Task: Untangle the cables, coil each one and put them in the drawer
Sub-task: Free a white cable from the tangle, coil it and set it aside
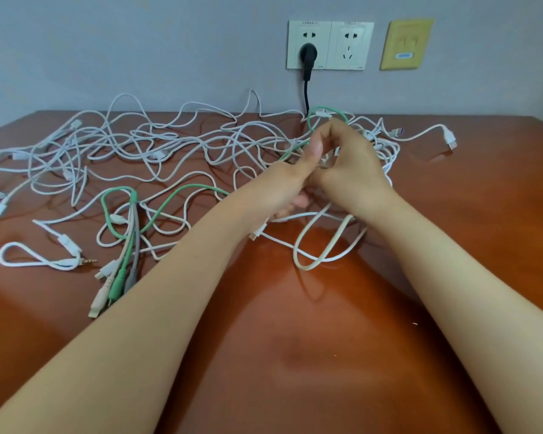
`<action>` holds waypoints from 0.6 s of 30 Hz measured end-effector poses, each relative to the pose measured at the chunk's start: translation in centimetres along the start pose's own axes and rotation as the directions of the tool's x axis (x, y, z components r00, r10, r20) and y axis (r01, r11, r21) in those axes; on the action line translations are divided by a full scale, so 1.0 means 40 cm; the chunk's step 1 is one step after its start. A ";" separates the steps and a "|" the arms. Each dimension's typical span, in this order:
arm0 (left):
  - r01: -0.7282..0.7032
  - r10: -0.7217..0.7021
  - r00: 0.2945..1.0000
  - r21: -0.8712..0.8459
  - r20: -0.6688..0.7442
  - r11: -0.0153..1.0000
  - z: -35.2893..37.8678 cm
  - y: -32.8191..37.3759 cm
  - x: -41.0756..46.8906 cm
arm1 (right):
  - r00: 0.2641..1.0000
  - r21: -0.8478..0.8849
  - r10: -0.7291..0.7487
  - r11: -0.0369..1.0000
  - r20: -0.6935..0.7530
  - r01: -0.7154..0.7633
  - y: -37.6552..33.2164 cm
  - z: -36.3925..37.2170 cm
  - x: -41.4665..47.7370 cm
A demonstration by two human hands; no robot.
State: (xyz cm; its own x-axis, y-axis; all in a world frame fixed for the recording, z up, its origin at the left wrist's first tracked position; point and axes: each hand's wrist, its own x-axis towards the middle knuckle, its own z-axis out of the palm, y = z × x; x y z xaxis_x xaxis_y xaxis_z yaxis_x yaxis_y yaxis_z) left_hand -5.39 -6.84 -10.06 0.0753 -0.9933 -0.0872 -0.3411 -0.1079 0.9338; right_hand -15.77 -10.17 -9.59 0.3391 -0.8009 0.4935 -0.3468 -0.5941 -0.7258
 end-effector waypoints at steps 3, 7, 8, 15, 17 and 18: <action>0.010 -0.008 0.999 -0.028 0.043 1.000 -0.018 -0.001 -0.004 | 0.987 0.236 0.132 0.960 0.091 -0.150 -0.004 -0.001 0.005; 0.021 -0.002 0.993 -0.162 0.116 0.987 -0.042 -0.008 -0.007 | 0.891 0.580 0.323 0.678 0.318 -0.452 -0.021 -0.016 0.011; 0.021 0.010 0.989 -0.204 0.149 0.979 -0.045 -0.011 -0.009 | 0.870 0.620 0.337 0.611 0.360 -0.493 -0.022 -0.020 0.012; 0.002 0.064 0.985 -0.375 0.163 0.927 -0.048 -0.002 -0.011 | 0.851 0.620 0.335 0.585 0.403 -0.524 -0.021 -0.023 0.018; -0.006 0.070 0.986 -0.388 0.151 0.921 -0.046 -0.003 -0.011 | 0.862 0.604 0.322 0.617 0.393 -0.505 -0.018 -0.022 0.015; -0.004 0.068 0.987 -0.398 0.146 0.918 -0.045 -0.003 -0.010 | 0.866 0.602 0.314 0.625 0.390 -0.498 -0.015 -0.022 0.014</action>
State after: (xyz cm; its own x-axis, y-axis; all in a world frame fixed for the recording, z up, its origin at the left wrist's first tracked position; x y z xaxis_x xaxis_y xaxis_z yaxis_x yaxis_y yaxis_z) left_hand -3.68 -6.38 -9.51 -0.0857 -0.9936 -0.0738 0.0592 -0.0790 0.9951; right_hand -16.16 -10.31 -8.44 0.5257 -0.8506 0.0122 0.1405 0.0727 -0.9874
